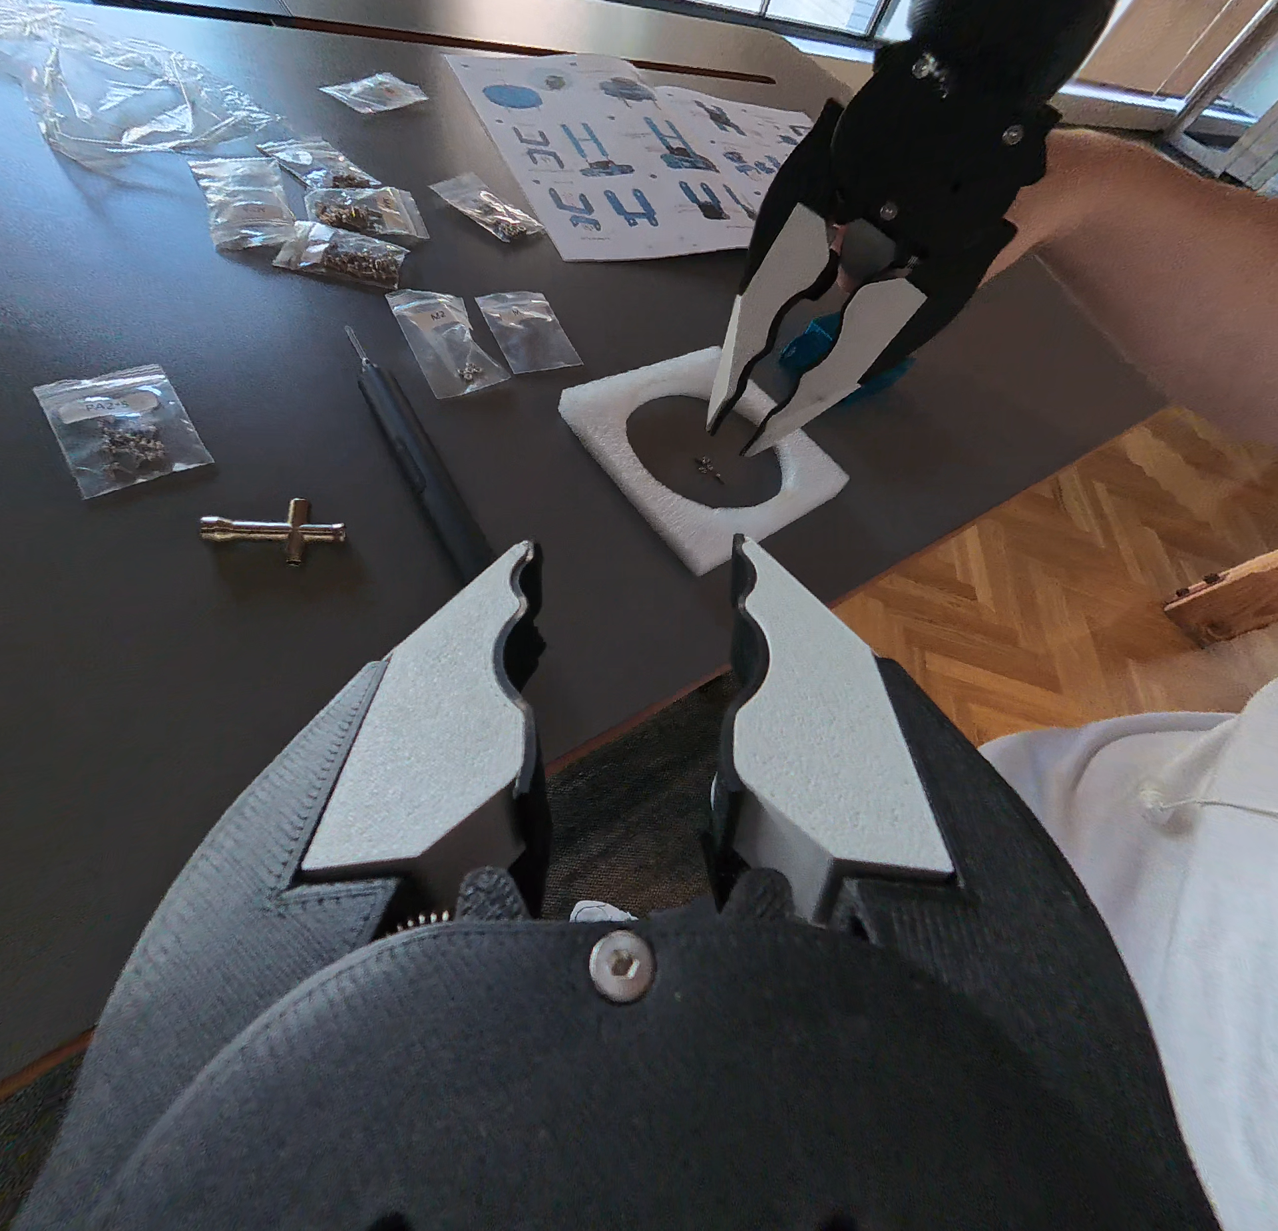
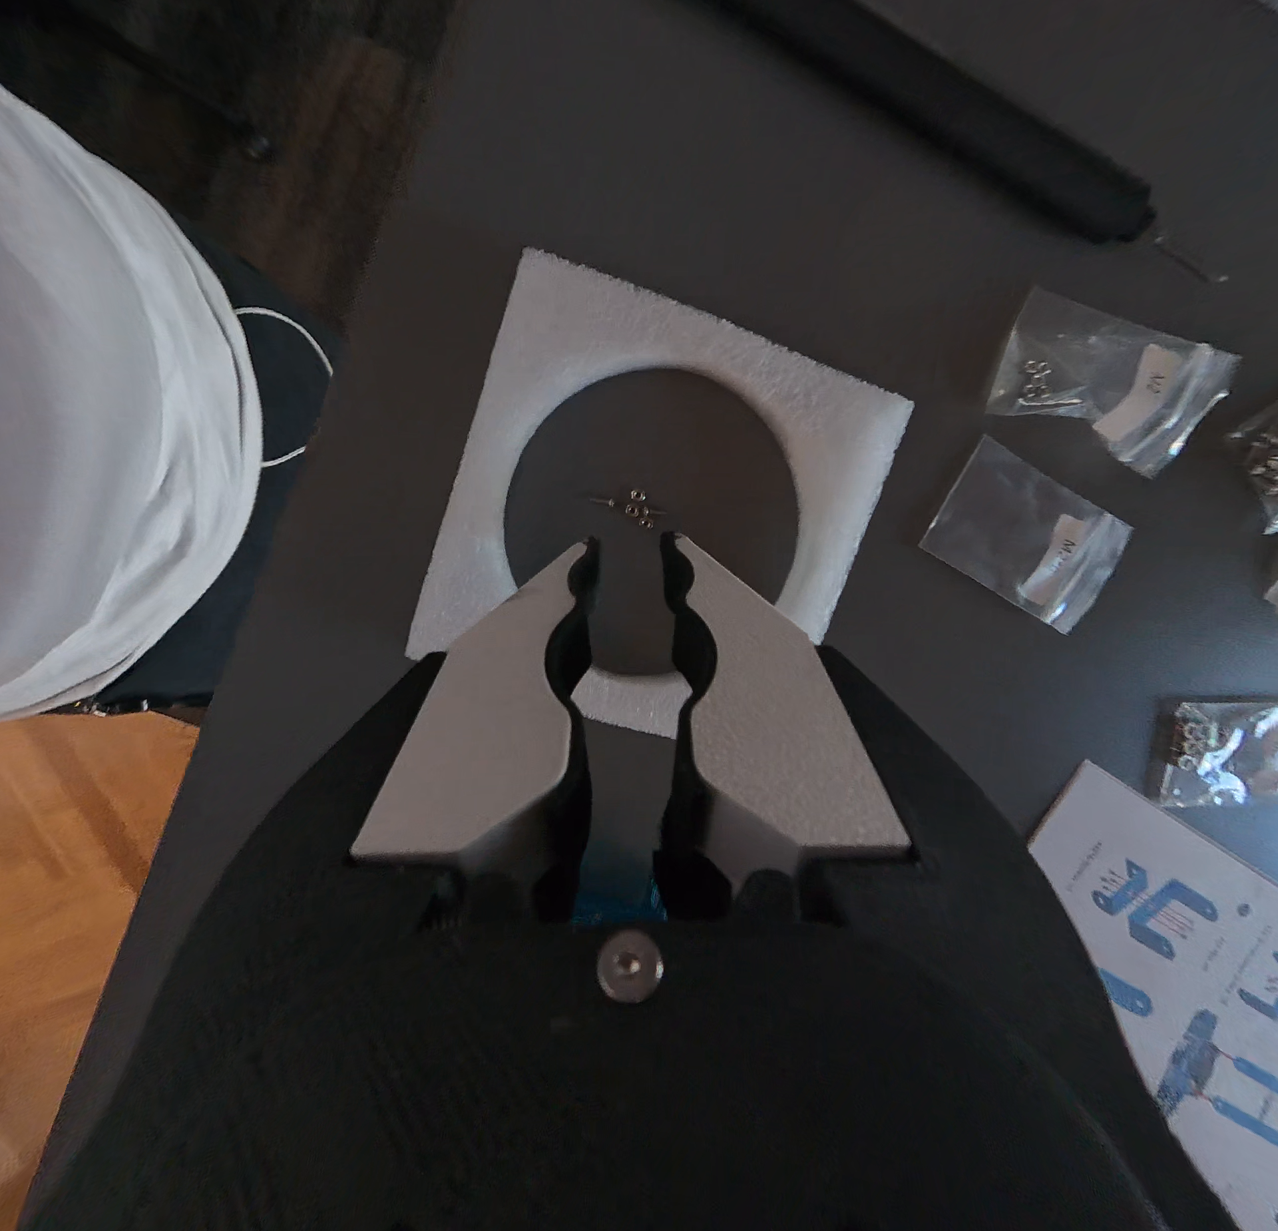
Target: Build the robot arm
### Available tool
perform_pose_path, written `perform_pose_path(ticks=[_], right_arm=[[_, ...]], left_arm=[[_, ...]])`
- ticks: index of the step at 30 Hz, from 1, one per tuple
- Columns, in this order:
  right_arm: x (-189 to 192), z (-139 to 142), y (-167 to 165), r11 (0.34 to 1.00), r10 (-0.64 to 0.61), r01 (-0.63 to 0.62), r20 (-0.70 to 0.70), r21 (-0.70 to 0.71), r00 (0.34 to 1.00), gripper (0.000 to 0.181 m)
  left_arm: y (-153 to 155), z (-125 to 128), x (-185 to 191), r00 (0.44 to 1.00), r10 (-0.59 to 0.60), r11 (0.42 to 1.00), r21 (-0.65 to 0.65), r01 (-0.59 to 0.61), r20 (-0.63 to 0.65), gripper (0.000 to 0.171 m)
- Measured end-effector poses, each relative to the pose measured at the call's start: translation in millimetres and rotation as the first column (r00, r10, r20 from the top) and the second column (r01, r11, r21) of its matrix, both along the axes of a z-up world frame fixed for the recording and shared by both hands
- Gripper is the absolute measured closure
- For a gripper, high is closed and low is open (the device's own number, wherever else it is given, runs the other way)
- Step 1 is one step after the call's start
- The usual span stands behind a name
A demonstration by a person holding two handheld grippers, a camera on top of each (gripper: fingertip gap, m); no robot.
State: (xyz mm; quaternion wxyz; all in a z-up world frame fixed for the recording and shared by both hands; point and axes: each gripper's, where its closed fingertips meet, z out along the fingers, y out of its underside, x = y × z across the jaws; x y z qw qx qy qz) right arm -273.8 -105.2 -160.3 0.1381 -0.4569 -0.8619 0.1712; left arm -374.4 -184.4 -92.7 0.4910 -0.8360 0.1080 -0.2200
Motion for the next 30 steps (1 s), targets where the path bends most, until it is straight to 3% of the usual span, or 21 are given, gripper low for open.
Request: perform_pose_path(ticks=[11, 30], right_arm=[[-6, -9, 0, 0.996, -0.008, 0.013, 0.064, -0.083, 0.998, 0.171], [-9, -13, 3, 0.999, 0.003, 0.004, 0.133, -0.053, 0.991, 0.174]], left_arm=[[-3, -5, -18, 0.999, -0.034, 0.999, -0.025, 0.034, 0.027, 0.118], [-7, -11, -19, 0.998, -0.042, 0.998, -0.041, 0.043, 0.037, 0.120]])
